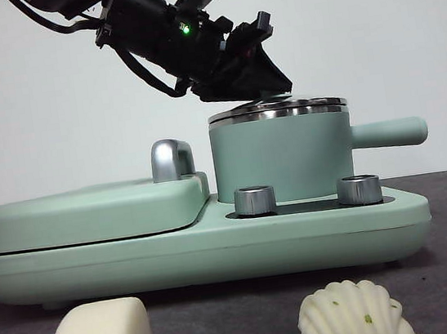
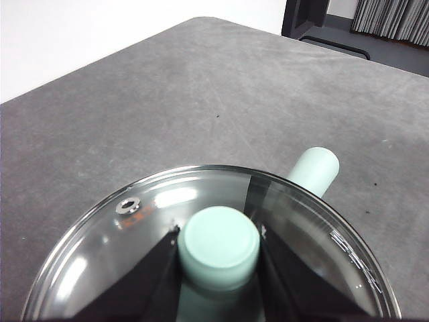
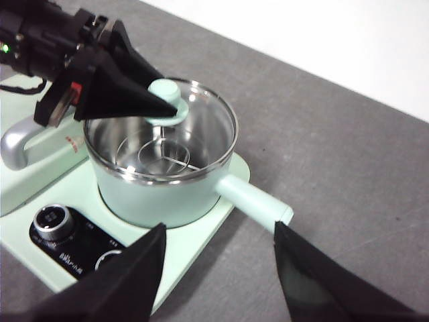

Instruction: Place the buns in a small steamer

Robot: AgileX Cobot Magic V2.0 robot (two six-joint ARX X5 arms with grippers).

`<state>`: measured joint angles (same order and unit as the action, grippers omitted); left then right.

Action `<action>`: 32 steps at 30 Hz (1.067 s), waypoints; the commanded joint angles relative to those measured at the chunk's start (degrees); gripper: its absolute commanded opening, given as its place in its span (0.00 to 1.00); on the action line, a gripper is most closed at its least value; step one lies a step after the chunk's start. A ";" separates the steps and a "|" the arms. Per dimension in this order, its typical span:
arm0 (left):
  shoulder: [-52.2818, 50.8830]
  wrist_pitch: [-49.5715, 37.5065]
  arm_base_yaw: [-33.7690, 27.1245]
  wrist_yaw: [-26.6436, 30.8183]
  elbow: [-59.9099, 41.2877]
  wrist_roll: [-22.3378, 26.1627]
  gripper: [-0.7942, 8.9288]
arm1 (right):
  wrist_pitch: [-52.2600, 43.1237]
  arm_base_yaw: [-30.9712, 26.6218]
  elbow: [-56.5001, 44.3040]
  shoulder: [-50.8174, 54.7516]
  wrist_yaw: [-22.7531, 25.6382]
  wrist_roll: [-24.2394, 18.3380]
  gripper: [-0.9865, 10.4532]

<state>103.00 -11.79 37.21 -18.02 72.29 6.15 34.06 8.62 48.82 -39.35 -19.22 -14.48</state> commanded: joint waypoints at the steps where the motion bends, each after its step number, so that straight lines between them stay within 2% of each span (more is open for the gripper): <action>1: 0.68 -0.11 0.44 0.17 1.18 -0.70 0.09 | 0.31 0.24 0.94 -0.24 0.15 1.01 0.31; 12: -5.66 0.90 0.11 0.68 1.18 -0.68 0.09 | 0.72 0.26 0.94 -0.24 0.15 0.37 0.31; 16: -10.14 6.23 -0.48 1.07 1.18 -0.68 0.09 | 1.29 1.14 0.94 -0.28 -0.31 0.35 0.31; 20: -15.06 16.04 -1.27 4.59 1.18 -0.57 0.09 | 3.93 5.88 0.94 -0.81 -0.24 -2.23 0.32; 24: -20.15 26.56 -2.49 6.51 1.16 -0.92 0.09 | 6.27 13.25 0.94 -3.19 -0.26 -5.22 0.34; 28: -25.07 36.02 -4.04 6.91 1.14 -1.49 0.09 | 5.31 21.00 0.94 -7.02 -0.26 -5.46 0.34; 32: -29.51 40.83 -5.33 9.86 0.98 -1.40 0.09 | 1.84 28.48 0.94 -11.41 -0.24 -5.40 0.34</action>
<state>73.87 30.28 31.83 -8.62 72.25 5.02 36.82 35.44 48.82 -49.67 -19.35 -19.33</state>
